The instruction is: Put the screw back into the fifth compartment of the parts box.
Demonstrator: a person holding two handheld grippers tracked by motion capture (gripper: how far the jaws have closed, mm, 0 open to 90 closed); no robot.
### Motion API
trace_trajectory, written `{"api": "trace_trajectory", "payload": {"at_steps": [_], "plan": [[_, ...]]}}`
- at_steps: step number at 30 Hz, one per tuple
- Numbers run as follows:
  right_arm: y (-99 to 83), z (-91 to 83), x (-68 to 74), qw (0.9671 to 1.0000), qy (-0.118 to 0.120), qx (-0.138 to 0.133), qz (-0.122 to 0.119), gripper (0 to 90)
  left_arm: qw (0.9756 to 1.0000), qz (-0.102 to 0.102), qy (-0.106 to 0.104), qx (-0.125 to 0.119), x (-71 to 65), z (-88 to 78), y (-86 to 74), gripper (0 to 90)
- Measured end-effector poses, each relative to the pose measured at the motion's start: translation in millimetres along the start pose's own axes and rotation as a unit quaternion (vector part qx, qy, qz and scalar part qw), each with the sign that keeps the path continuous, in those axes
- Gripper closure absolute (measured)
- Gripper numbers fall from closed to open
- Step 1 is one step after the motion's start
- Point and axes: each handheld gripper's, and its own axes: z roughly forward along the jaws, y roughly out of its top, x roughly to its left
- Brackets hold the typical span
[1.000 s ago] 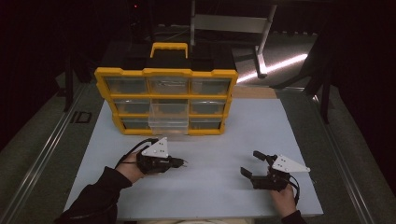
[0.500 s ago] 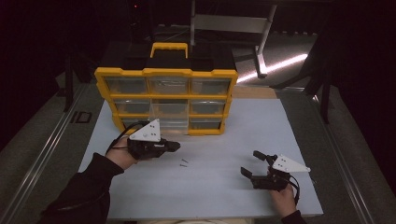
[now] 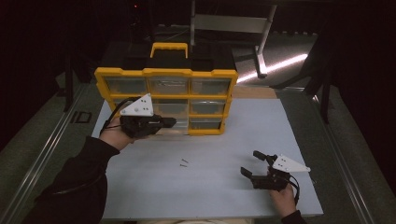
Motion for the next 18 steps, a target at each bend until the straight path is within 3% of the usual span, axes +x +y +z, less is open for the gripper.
{"api": "trace_trajectory", "payload": {"at_steps": [7, 12, 18], "plan": [[-0.2, 0.0, -0.2, 1.0, 0.001, 0.0, 0.0, 14.3, 0.9995, -0.013, 0.03, -0.003, 13.8, 0.7, 5.6, 88.7], [-0.3, 0.1, -0.4, 1.0, 0.001, 0.0, 0.001, 14.3, 0.9975, -0.045, 0.054, 0.004, 24.1, 4.7, 3.2, 88.7], [-0.3, -0.1, -0.5, 1.0, 0.003, 0.001, 0.002, 14.3, 0.9952, -0.074, 0.062, 0.017, 31.8, 10.0, -1.7, 88.7]]}}
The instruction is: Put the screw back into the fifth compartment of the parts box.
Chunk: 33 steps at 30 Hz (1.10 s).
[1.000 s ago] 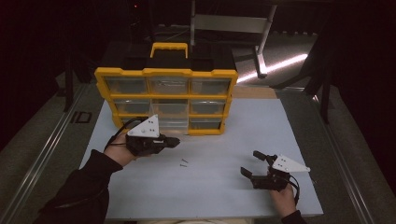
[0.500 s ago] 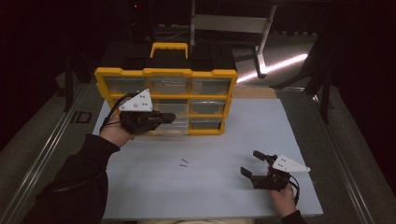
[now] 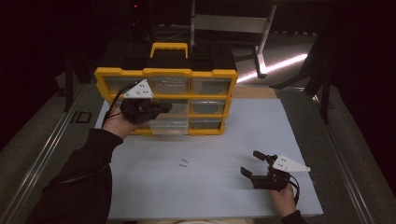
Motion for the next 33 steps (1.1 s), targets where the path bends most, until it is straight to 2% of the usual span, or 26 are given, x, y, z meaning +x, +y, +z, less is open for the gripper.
{"api": "trace_trajectory", "payload": {"at_steps": [3, 6, 11, 14, 19, 22, 26, 29, 33], "plan": [[-0.1, 0.3, 0.0, 1.0, 0.0, 0.001, 0.0, 14.3, 0.9996, -0.02, 0.007, 0.016, 2.9, 4.4, -1.9, 88.7], [-0.1, 0.2, 0.1, 1.0, 0.0, 0.0, 0.0, 14.3, 0.9992, -0.029, 0.014, 0.025, 5.4, 7.1, -3.1, 88.6], [-0.2, 0.2, -0.1, 1.0, -0.001, 0.0, 0.0, 14.3, 0.9985, -0.033, 0.018, 0.04, 5.9, 9.7, -2.9, 88.6], [-0.4, 0.6, 0.0, 1.0, 0.0, 0.002, 0.001, 14.3, 0.9969, -0.033, 0.016, 0.07, 5.6, 14.3, -2.9, 88.6], [-0.4, 0.2, -0.2, 1.0, 0.0, 0.001, 0.001, 14.3, 0.9953, -0.031, 0.02, 0.09, 4.4, 19.4, -2.1, 87.7], [-0.3, 0.1, -0.2, 1.0, 0.0, 0.001, 0.001, 14.3, 0.9947, -0.036, 0.03, 0.092, 4.6, 20.1, -0.9, 75.7], [-0.3, -0.1, -0.3, 1.0, 0.0, 0.0, 0.001, 14.3, 0.9953, -0.04, 0.032, 0.083, 5.4, 17.1, 0.8, 67.1], [-0.3, -0.1, -0.3, 1.0, 0.0, 0.0, 0.001, 14.3, 0.9964, -0.05, 0.025, 0.063, 4.5, 10.0, 3.9, 57.3], [-0.1, -0.1, -0.1, 1.0, 0.001, 0.0, 0.0, 14.3, 0.9971, -0.042, 0.021, 0.06, 0.0, 4.7, 5.6, 35.0]]}}
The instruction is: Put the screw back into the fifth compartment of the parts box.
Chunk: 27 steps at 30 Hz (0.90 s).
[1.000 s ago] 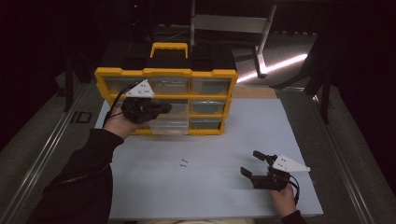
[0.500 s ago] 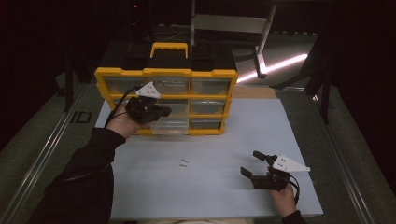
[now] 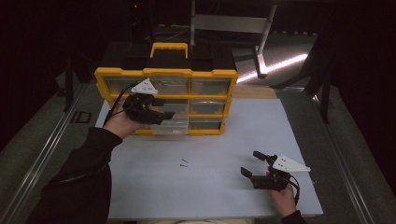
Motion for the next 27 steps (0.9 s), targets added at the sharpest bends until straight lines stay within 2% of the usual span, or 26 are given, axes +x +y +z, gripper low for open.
{"api": "trace_trajectory", "payload": {"at_steps": [4, 7, 11, 17, 24, 27], "plan": [[-0.1, 0.2, 0.0, 1.0, 0.0, 0.0, 0.0, 14.3, 0.9999, -0.004, -0.007, -0.007, -2.4, -3.9, -1.1, 26.1], [0.0, 0.2, 0.1, 1.0, 0.0, 0.001, -0.001, 14.3, 0.9997, -0.009, -0.01, -0.019, -2.7, -6.4, -2.8, 22.8], [0.1, 0.0, 0.1, 1.0, 0.0, 0.001, 0.0, 14.3, 0.9997, -0.008, -0.01, -0.021, -5.7, -8.7, -3.5, 17.5], [0.1, 0.2, 0.1, 1.0, 0.0, 0.001, -0.002, 14.3, 0.9992, 0.002, -0.021, -0.033, -11.9, -16.1, -0.5, 15.4], [0.1, 0.2, 0.1, 1.0, 0.0, 0.001, -0.002, 14.3, 0.9973, 0.02, -0.037, -0.06, -25.2, -23.9, -0.6, 16.0], [0.2, 0.2, 0.3, 1.0, 0.0, 0.001, -0.002, 14.3, 0.9967, 0.024, -0.045, -0.064, -31.3, -25.6, -2.1, 16.2]]}}
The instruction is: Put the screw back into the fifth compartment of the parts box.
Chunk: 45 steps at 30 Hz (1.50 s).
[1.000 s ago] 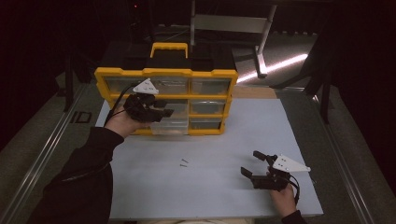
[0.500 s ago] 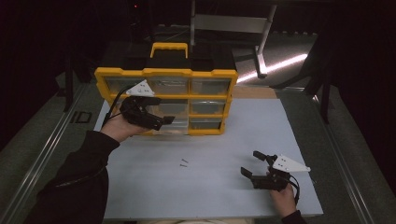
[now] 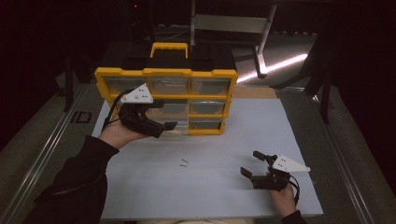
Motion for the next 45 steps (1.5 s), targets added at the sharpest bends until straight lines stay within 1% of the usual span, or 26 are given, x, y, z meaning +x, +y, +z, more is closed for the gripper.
{"api": "trace_trajectory", "payload": {"at_steps": [2, 3, 5, 7, 11, 14, 15, 19, 21, 22, 23, 25, 27, 29, 30, 32, 34, 39, 45], "plan": [[0.0, 0.0, 0.0, 1.0, 0.0, 0.0, 0.0, 14.3, 1.0, 0.001, -0.001, 0.0, -4.4, -0.2, -1.6, 16.2], [0.0, 0.0, 0.1, 1.0, 0.0, 0.0, 0.0, 14.3, 1.0, 0.002, -0.008, -0.001, -6.6, -0.3, -2.7, 16.3], [0.1, -0.1, 0.0, 1.0, 0.0, -0.001, 0.001, 14.3, 0.9999, 0.008, -0.009, -0.001, -11.8, -0.1, -5.0, 16.2], [0.0, 0.1, 0.0, 1.0, -0.001, 0.0, 0.001, 14.3, 0.9998, 0.011, -0.018, -0.003, -17.3, 1.1, -7.8, 16.2], [0.1, 0.1, 0.0, 1.0, -0.001, 0.0, 0.0, 14.3, 0.9993, 0.019, -0.031, 0.001, -27.0, 4.3, -13.5, 16.3], [0.1, -0.1, 0.0, 1.0, 0.0, 0.001, 0.0, 14.3, 0.999, 0.018, -0.04, -0.002, -32.6, 7.0, -19.1, 16.2], [0.1, -0.1, -0.1, 1.0, 0.0, 0.0, 0.0, 14.3, 0.9989, 0.016, -0.043, -0.004, -34.4, 8.4, -21.4, 16.2], [0.1, -0.1, 0.1, 1.0, 0.0, 0.002, 0.0, 14.3, 0.9983, 0.029, -0.05, -0.001, -42.4, 16.0, -31.5, 16.4], [0.2, -0.2, 0.3, 1.0, 0.0, 0.001, 0.0, 14.3, 0.9979, 0.03, -0.058, 0.002, -45.3, 20.6, -36.8, 16.4], [0.1, -0.2, 0.2, 1.0, 0.0, 0.001, 0.0, 14.3, 0.9978, 0.031, -0.058, 0.002, -46.7, 23.0, -39.6, 16.5], [0.1, -0.2, 0.2, 1.0, 0.0, 0.001, 0.0, 14.3, 0.9975, 0.032, -0.063, 0.003, -47.7, 25.3, -42.4, 16.6], [0.2, -0.2, 0.2, 1.0, 0.001, 0.001, 0.0, 14.3, 0.9972, 0.036, -0.065, 0.007, -49.8, 29.7, -47.8, 17.9], [0.2, -0.2, 0.2, 1.0, -0.001, 0.0, -0.002, 14.3, 0.9967, 0.035, -0.073, 0.009, -51.3, 34.4, -53.3, 18.8], [0.2, -0.1, 0.4, 1.0, 0.0, 0.0, 0.0, 14.3, 0.9963, 0.039, -0.076, 0.008, -52.9, 38.6, -58.9, 19.5], [0.2, -0.1, 0.4, 1.0, 0.0, 0.0, 0.0, 14.3, 0.9963, 0.039, -0.076, 0.008, -52.9, 38.6, -58.9, 20.4], [0.2, -0.3, 0.7, 1.0, -0.001, 0.0, 0.0, 14.3, 0.9958, 0.04, -0.082, 0.005, -54.5, 44.3, -66.3, 20.9], [0.2, -0.3, 0.8, 1.0, 0.0, 0.0, 0.0, 14.3, 0.9954, 0.042, -0.086, 0.007, -55.2, 48.3, -71.5, 21.5], [0.3, -0.3, 0.9, 1.0, 0.001, 0.0, -0.001, 14.3, 0.9939, 0.05, -0.097, 0.015, -57.5, 58.8, -84.5, 28.7], [0.5, -0.4, 1.0, 1.0, 0.002, 0.0, -0.001, 14.3, 0.9929, 0.048, -0.106, 0.025, -56.1, 72.6, -100.2, 37.0]]}}
